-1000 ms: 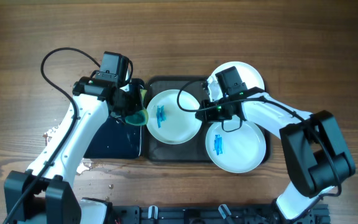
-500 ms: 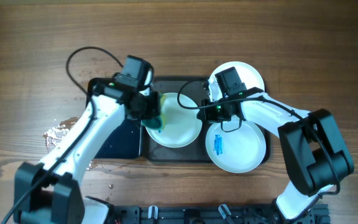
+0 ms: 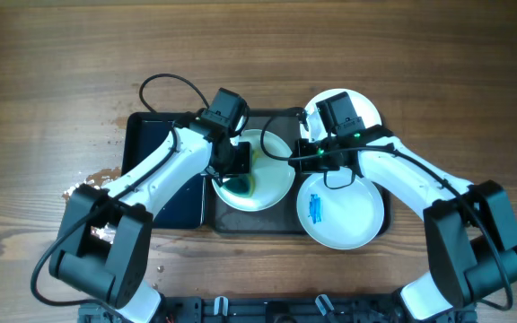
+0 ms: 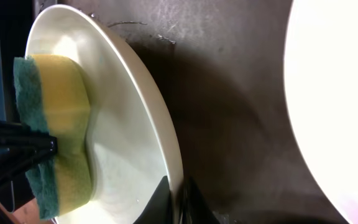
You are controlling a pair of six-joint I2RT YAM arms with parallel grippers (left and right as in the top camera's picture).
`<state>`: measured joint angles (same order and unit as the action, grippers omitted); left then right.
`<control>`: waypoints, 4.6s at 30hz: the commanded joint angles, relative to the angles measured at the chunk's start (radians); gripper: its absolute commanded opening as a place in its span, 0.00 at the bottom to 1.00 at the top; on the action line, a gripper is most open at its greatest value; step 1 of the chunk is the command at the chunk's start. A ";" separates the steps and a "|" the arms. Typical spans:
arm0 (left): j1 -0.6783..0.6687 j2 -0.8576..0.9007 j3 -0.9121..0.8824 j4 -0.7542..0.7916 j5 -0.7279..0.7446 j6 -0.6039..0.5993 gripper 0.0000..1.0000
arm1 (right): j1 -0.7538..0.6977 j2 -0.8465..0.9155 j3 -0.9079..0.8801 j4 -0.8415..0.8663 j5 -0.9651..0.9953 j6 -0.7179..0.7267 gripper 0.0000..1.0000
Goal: Clean dirty plates on tray and stack at the side
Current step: 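Scrub the blue paint on the plate with the sponge in the left gripper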
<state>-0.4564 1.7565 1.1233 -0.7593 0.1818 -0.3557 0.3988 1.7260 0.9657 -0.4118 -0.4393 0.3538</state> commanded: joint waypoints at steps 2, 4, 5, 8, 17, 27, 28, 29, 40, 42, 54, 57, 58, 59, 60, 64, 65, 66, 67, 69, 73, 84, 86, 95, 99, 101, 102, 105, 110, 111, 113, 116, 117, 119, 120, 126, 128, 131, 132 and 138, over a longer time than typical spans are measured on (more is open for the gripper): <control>-0.011 0.065 0.010 0.039 0.050 0.012 0.04 | 0.037 -0.027 0.029 -0.021 -0.014 -0.047 0.04; -0.013 0.080 0.010 0.047 0.050 0.012 0.04 | 0.058 -0.026 0.029 -0.042 0.026 -0.022 0.04; -0.013 0.084 0.010 0.050 0.050 0.012 0.04 | 0.070 -0.026 0.029 -0.061 0.056 0.005 0.05; -0.013 0.084 0.010 0.053 0.050 0.012 0.04 | 0.097 -0.023 0.021 -0.071 0.117 0.026 0.04; -0.049 0.084 0.010 0.068 0.061 0.008 0.04 | 0.132 0.030 0.020 0.007 0.181 0.147 0.04; -0.119 0.084 0.010 0.098 0.092 -0.018 0.04 | 0.132 0.070 0.020 0.001 0.200 0.170 0.04; -0.126 0.084 0.010 0.107 0.089 -0.018 0.04 | 0.132 0.070 0.020 0.000 0.200 0.169 0.04; -0.130 0.085 0.010 0.114 0.077 -0.019 0.04 | 0.132 0.070 0.020 0.000 0.200 0.169 0.04; -0.064 0.241 0.008 -0.051 -0.330 -0.215 0.04 | 0.132 0.070 0.020 -0.001 0.200 0.173 0.04; -0.063 0.238 0.008 -0.085 -0.432 -0.262 0.04 | 0.132 0.070 0.020 -0.001 0.200 0.172 0.04; -0.063 0.238 0.008 -0.272 -0.686 -0.459 0.04 | 0.132 0.070 0.020 -0.002 0.203 0.173 0.04; -0.068 0.238 0.008 -0.185 -0.525 -0.284 0.04 | 0.132 0.070 0.020 -0.005 0.204 0.172 0.05; -0.076 0.238 0.008 -0.136 -0.437 -0.214 0.04 | 0.132 0.070 0.020 -0.005 0.204 0.173 0.04; -0.085 0.238 0.008 -0.098 -0.367 -0.164 0.04 | 0.132 0.070 0.020 -0.005 0.204 0.172 0.04; -0.094 0.238 0.008 -0.068 -0.311 -0.129 0.04 | 0.132 0.070 0.020 -0.006 0.204 0.172 0.04; -0.163 0.238 0.008 0.065 -0.087 0.013 0.04 | 0.132 0.070 0.020 -0.010 0.204 0.169 0.04; -0.180 0.238 0.008 0.087 -0.075 0.013 0.04 | 0.132 0.070 0.020 -0.012 0.204 0.170 0.04; -0.194 0.238 0.008 0.108 -0.059 0.014 0.04 | 0.132 0.070 0.020 -0.013 0.204 0.169 0.04; -0.208 0.238 0.008 0.130 -0.027 0.032 0.04 | 0.132 0.070 0.020 -0.015 0.204 0.169 0.04; -0.225 0.238 0.008 0.162 0.014 0.039 0.04 | 0.132 0.070 0.020 -0.017 0.204 0.169 0.04; -0.244 0.238 0.010 0.184 0.094 0.135 0.04 | 0.132 0.070 0.020 -0.020 0.204 0.169 0.04; -0.244 0.237 0.010 0.253 0.400 0.212 0.04 | 0.132 0.070 0.020 -0.020 0.207 0.161 0.04; -0.240 0.237 0.010 0.248 0.285 0.137 0.04 | 0.132 0.070 0.020 -0.020 0.207 0.161 0.04; -0.200 0.237 0.010 0.015 -0.395 -0.294 0.04 | 0.132 0.070 0.020 -0.019 0.208 0.153 0.04; -0.200 0.237 0.010 -0.095 -0.498 -0.367 0.04 | 0.132 0.070 0.020 -0.019 0.207 0.150 0.04; -0.200 0.237 0.010 -0.141 -0.556 -0.425 0.04 | 0.132 0.070 0.020 -0.019 0.207 0.150 0.04; -0.200 0.237 0.010 -0.165 -0.590 -0.468 0.04 | 0.132 0.070 0.020 -0.020 0.207 0.150 0.04; -0.200 0.237 0.010 -0.182 -0.622 -0.504 0.04 | 0.132 0.070 0.020 -0.020 0.207 0.146 0.04; -0.200 0.237 0.010 -0.150 -0.649 -0.536 0.04 | 0.132 0.070 0.020 -0.027 0.208 0.143 0.04; -0.200 0.237 0.010 -0.130 -0.643 -0.496 0.04 | 0.132 0.070 0.020 -0.027 0.208 0.143 0.04; -0.200 0.235 0.010 -0.101 -0.618 -0.436 0.04 | 0.132 0.070 0.020 -0.027 0.208 0.143 0.04; -0.195 0.231 0.010 -0.091 -0.616 -0.424 0.04 | 0.132 0.070 0.020 -0.027 0.219 0.145 0.04; -0.193 0.231 0.010 -0.076 -0.598 -0.384 0.04 | 0.132 0.070 0.020 -0.027 0.219 0.144 0.04; -0.191 0.226 0.010 -0.047 -0.541 -0.316 0.04 | 0.132 0.070 0.020 -0.023 0.219 0.143 0.04; -0.191 0.225 0.010 -0.040 -0.528 -0.301 0.04 | 0.132 0.070 0.020 -0.018 0.219 0.143 0.04; -0.191 0.225 0.010 -0.031 -0.480 -0.251 0.04 | 0.131 0.070 0.020 -0.011 0.313 0.264 0.04; -0.191 0.225 0.010 -0.016 -0.436 -0.197 0.04 | 0.131 0.070 0.020 -0.011 0.314 0.263 0.04; -0.190 0.225 0.010 0.006 -0.417 -0.172 0.04 | 0.131 0.070 0.020 -0.013 0.313 0.250 0.04; -0.190 0.225 0.010 0.008 -0.416 -0.172 0.04 | 0.131 0.070 0.020 -0.014 0.313 0.246 0.04; -0.190 0.225 0.010 0.009 -0.409 -0.172 0.04 | 0.131 0.069 0.022 -0.037 0.328 0.248 0.04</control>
<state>-0.6552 1.9144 1.1763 -0.7765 -0.2989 -0.5537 0.5335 1.7832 0.9810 -0.4210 -0.2024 0.6018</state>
